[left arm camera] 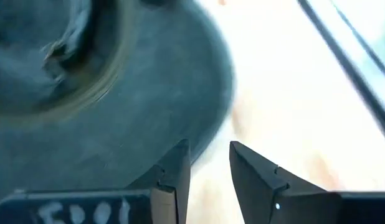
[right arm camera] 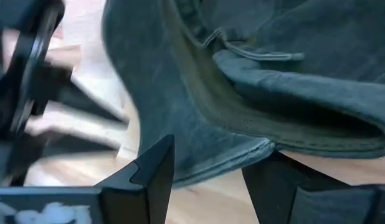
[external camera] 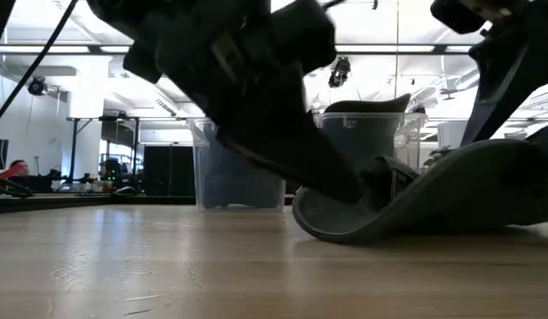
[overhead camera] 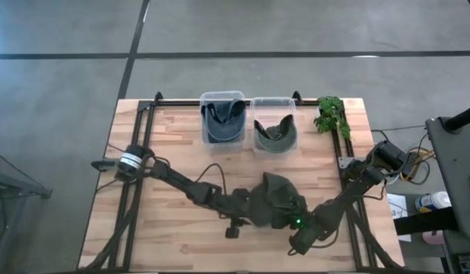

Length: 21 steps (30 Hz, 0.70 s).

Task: Pick & Place hat
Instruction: Put the black cap into the right transparent bin

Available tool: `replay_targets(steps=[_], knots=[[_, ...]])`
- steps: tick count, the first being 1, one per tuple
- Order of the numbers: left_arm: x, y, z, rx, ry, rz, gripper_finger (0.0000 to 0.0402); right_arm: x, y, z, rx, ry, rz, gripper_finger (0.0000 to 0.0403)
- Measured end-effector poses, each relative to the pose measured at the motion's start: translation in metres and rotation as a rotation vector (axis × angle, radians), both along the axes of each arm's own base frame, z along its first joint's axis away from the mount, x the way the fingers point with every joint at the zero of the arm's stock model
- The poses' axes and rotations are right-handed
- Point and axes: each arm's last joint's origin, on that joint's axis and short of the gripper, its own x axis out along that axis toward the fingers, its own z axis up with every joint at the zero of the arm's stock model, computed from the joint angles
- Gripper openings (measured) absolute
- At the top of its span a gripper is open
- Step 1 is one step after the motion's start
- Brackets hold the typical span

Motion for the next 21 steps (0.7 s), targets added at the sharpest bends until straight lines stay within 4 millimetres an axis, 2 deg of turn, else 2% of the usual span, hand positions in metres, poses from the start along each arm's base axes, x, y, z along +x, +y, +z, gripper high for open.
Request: replay_targets(steps=[4,12,15,21], knots=[[0.008,-0.008,0.005,-0.01,-0.055,0.0,0.0105,-0.001,-0.008,-0.003,-0.017,0.025,-0.008,0.0171],[0.023,-0.007,0.017,-0.005,-0.106,0.028,0.0105,-0.006,-0.029,-0.01,-0.059,0.063,-0.018,0.0171],[0.024,-0.006,0.032,0.011,-0.114,0.057,0.0105,-0.011,-0.037,-0.008,-0.073,0.059,-0.007,0.0171],[0.015,0.0,0.056,0.075,-0.08,0.113,0.0105,-0.032,-0.071,0.003,-0.133,0.055,0.036,0.0171]])
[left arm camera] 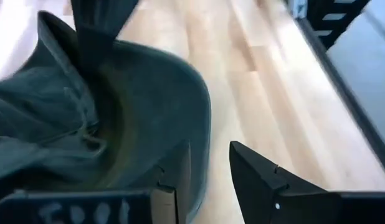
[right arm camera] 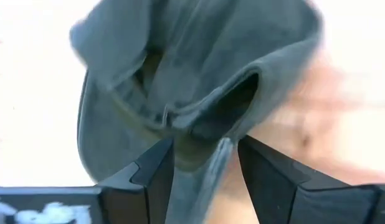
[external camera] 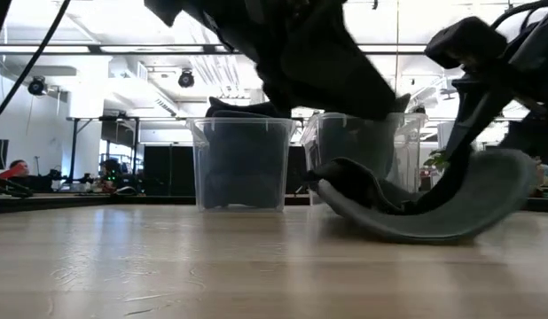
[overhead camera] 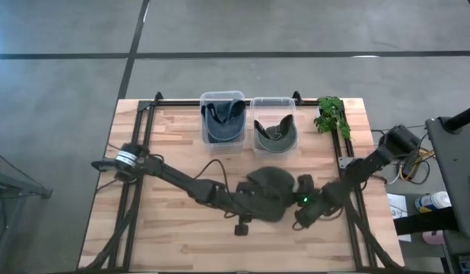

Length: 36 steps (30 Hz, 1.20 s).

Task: Pick & Place hat
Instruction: Put the black cap into the right transparent bin

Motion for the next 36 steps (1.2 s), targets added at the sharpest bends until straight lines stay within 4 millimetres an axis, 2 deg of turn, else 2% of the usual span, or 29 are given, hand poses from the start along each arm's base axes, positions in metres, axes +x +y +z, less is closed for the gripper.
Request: replay_targets(steps=[3,7,14,21,24,29,36], knots=[[-0.007,0.004,0.005,0.054,0.043,0.038,0.0105,-0.012,-0.015,0.007,-0.012,-0.015,0.027,0.0171],[-0.015,0.011,0.003,0.144,0.125,0.098,0.0105,-0.027,-0.024,0.015,-0.004,-0.047,0.072,0.0171],[-0.019,0.013,-0.001,0.178,0.181,0.107,0.0105,-0.036,-0.013,0.015,0.075,-0.042,0.153,0.0171],[-0.019,0.017,-0.003,0.22,0.19,0.084,0.0105,-0.017,0.011,0.01,0.121,-0.086,0.182,0.0171],[-0.018,0.021,-0.006,0.236,0.198,0.076,0.0105,-0.008,0.018,0.005,0.09,-0.053,0.193,0.0171],[-0.019,0.025,-0.01,0.223,0.22,0.066,0.0105,-0.003,0.023,-0.008,0.094,-0.01,0.145,0.0171],[-0.017,0.024,-0.015,0.198,0.232,0.038,0.0106,-0.002,0.025,-0.015,0.1,0.004,0.134,0.0171]])
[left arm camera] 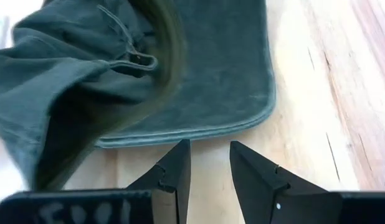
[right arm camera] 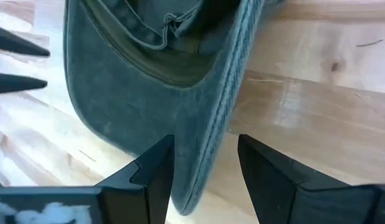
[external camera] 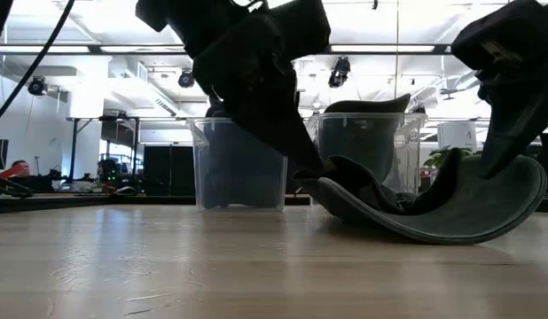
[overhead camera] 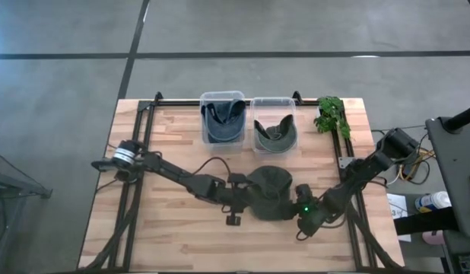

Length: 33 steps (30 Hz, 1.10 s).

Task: Pick & Place hat
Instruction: Put the black cap into the right transparent bin

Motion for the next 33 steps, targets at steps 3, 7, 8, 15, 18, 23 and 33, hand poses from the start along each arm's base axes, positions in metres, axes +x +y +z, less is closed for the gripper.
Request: replay_targets(steps=[3,7,8,15,18,23,33], knots=[[0.002,-0.001,-0.003,-0.005,-0.002,-0.006,0.0106,0.0,0.0,-0.002,-0.017,-0.002,-0.006,0.0171],[0.007,-0.001,-0.006,-0.017,-0.041,-0.004,0.0106,0.001,-0.001,-0.003,-0.022,-0.002,-0.009,0.016],[0.008,-0.001,-0.005,-0.02,-0.051,-0.002,0.0106,0.001,-0.001,-0.003,-0.021,-0.003,-0.01,0.0152],[0.011,0.005,-0.002,-0.025,-0.07,0.016,0.0106,0.001,-0.001,-0.001,-0.032,-0.005,0.006,0.0058],[0.01,0.004,0.015,-0.038,-0.09,0.018,0.0106,0.0,-0.002,0.007,-0.038,-0.025,0.038,0.0019],[-0.004,0.004,0.065,-0.09,-0.091,0.063,0.0106,-0.008,-0.011,0.038,-0.071,-0.115,0.104,0.0014],[-0.045,0.024,0.16,-0.183,-0.388,0.367,0.0106,-0.037,-0.06,0.14,-0.263,-0.331,0.211,0.0014]])
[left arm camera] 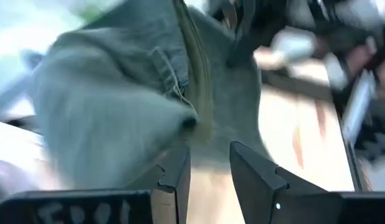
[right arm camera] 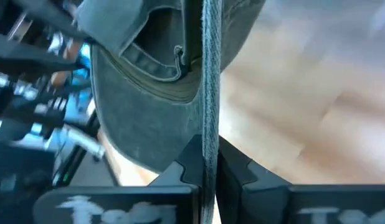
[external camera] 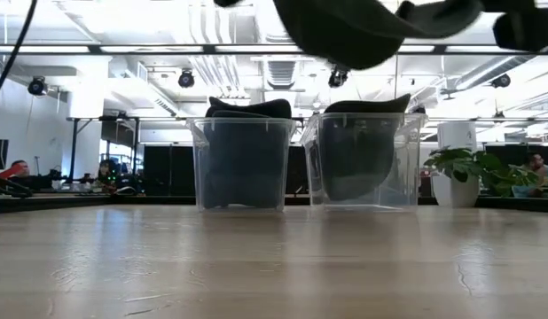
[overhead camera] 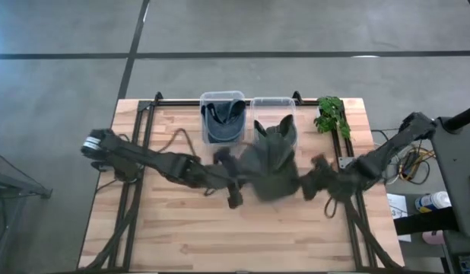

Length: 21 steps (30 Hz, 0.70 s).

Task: Pick & Place hat
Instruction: Put the black cap into the right transparent bin

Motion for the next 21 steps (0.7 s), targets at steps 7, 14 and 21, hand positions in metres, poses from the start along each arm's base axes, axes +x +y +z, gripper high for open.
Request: replay_targets(steps=[7,14,21], knots=[[-0.03,0.017,0.045,0.013,-0.205,0.241,0.0106,-0.028,-0.071,0.042,-0.117,0.036,-0.116,0.0014],[-0.034,0.036,0.055,-0.028,-0.263,0.328,0.0106,-0.024,-0.134,0.038,-0.004,0.12,-0.068,0.0013],[-0.027,0.072,0.049,-0.079,-0.214,0.331,0.0106,-0.014,-0.202,0.02,0.227,0.105,-0.118,0.0013]])
